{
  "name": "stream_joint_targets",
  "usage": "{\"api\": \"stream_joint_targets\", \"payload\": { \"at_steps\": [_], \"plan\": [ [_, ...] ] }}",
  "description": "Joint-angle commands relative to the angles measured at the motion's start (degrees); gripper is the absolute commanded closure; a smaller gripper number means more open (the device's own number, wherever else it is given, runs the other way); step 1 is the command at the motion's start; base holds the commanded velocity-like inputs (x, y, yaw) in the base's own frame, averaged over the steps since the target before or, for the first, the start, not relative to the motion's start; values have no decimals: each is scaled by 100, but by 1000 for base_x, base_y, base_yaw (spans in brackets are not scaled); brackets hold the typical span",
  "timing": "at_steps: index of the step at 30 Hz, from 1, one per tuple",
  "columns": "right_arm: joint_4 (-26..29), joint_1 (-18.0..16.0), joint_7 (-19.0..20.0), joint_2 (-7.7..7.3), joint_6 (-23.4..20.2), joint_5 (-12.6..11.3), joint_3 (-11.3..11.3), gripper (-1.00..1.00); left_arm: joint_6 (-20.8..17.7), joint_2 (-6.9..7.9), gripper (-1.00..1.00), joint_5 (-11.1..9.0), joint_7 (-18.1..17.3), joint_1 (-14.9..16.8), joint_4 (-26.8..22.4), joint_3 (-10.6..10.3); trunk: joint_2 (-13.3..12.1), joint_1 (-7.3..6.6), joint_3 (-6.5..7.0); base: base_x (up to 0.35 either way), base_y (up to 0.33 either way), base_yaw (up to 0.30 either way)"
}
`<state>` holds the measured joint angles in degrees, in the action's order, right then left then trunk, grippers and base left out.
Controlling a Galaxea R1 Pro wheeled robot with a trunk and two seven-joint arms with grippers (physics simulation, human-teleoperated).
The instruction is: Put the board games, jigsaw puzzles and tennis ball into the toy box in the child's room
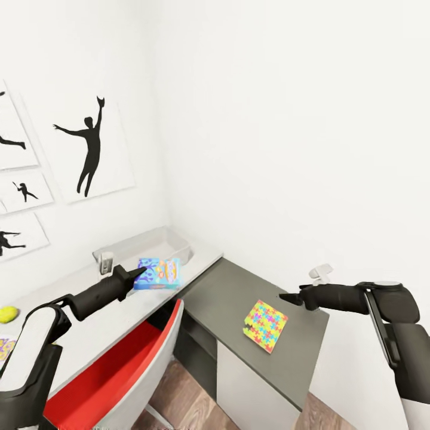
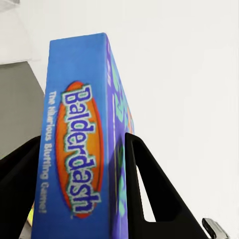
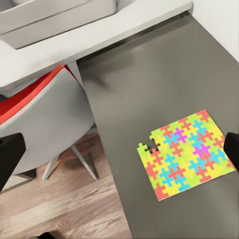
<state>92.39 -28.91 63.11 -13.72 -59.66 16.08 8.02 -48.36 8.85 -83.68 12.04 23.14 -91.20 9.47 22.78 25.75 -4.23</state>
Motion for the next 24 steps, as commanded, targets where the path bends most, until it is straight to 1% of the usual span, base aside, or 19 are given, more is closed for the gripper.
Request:
{"api": "stream_joint_targets", "payload": {
  "at_steps": [1, 3, 4, 5, 6, 7, 8, 9, 10, 11, 13, 18, 24],
  "plan": [
    [7, -6, 59, 0, -34, 54, 4, -100, -23, -26, 100, -70, 137, 53, 1, -29, 14, 4, -14, 0, 8, 291],
    [9, -4, 60, 6, -34, 53, 0, -100, -29, -93, 100, -124, 486, 303, 59, -181, 14, 4, -14, 0, 4, 292],
    [9, -4, 59, 7, -34, 53, -1, -100, -30, -123, 100, -217, 703, 479, 126, -235, 14, 4, -14, 0, 2, 293],
    [8, -6, 60, 6, -34, 53, -1, -100, -31, -177, 100, -360, 952, 674, 187, -280, 14, 4, -14, 0, 1, 293],
    [8, -7, 60, 4, -34, 55, -2, -100, -28, -256, 100, -517, 1281, 886, 243, -369, 14, 4, -14, 0, 1, 291],
    [8, -7, 60, 4, -34, 56, -2, -100, -26, -292, 100, -580, 1432, 978, 266, -414, 14, 4, -16, 0, 1, 288],
    [8, -11, 60, -6, -34, 58, -2, -100, -8, -352, 100, -675, 1722, 1145, 315, -505, 14, 4, -18, 0, 0, 280],
    [7, -11, 57, -31, -34, 55, 8, -100, 46, -452, 100, -808, 2250, 1562, 1011, -645, 14, 4, -24, 0, 0, 223],
    [7, -12, 55, -35, -34, 54, 14, -100, 51, -432, 100, -805, 2294, 1629, 1292, -631, 14, 4, -29, 0, 0, 230],
    [7, -16, 48, -37, -34, 59, 123, -100, 48, -280, 100, -787, 2320, 1951, 2242, -573, 14, 4, -35, 0, 0, 244],
    [7, -17, 45, -32, -34, 65, 156, -100, 47, -245, 100, -780, 2340, 2078, 2467, -571, 14, 4, -45, 0, 0, 246],
    [7, -11, 44, -27, -34, 64, 184, -100, 48, -212, 100, -784, 2318, 2218, 2641, -571, 14, 4, -71, 0, 0, 249],
    [8, -9, 46, -31, -34, 60, 192, -100, 47, -261, 100, -793, 2275, 2270, 2637, -583, 14, 4, -98, 18, 0, 228]
  ]
}}
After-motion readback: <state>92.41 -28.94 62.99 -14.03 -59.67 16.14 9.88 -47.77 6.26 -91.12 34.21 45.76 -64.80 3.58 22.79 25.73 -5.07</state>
